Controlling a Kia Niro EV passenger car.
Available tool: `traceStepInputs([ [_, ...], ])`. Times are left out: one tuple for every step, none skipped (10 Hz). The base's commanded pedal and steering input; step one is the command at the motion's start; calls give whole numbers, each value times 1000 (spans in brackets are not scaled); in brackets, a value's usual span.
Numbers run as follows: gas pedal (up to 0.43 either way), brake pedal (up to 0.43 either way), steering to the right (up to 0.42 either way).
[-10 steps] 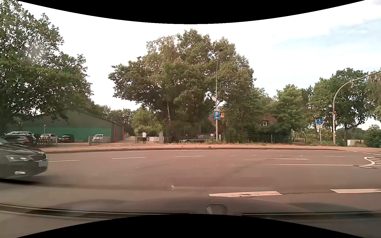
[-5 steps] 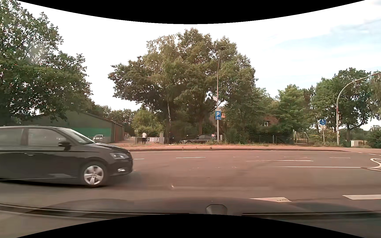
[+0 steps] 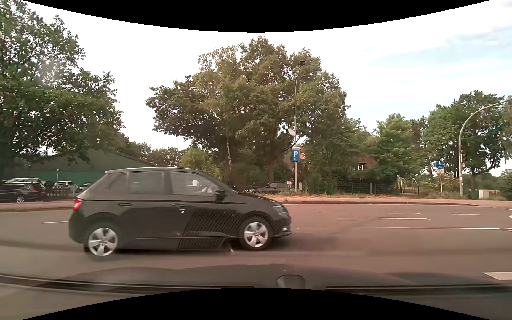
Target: Follow the waypoints while adhering to traffic rules and regulations
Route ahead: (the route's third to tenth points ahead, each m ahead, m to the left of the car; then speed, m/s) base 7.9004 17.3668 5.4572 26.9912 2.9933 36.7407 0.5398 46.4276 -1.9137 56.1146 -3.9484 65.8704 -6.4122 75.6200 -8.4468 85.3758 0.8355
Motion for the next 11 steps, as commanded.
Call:
traceStepInputs([
  [79, 0, -179],
  [79, 0, -201],
  [79, 0, -206],
  [79, 0, -207],
  [79, 0, -214],
  [79, 0, -231],
  [87, 0, -249],
  [87, 0, -270],
  [138, 0, -290],
  [138, 0, -307],
  [138, 0, -331],
])
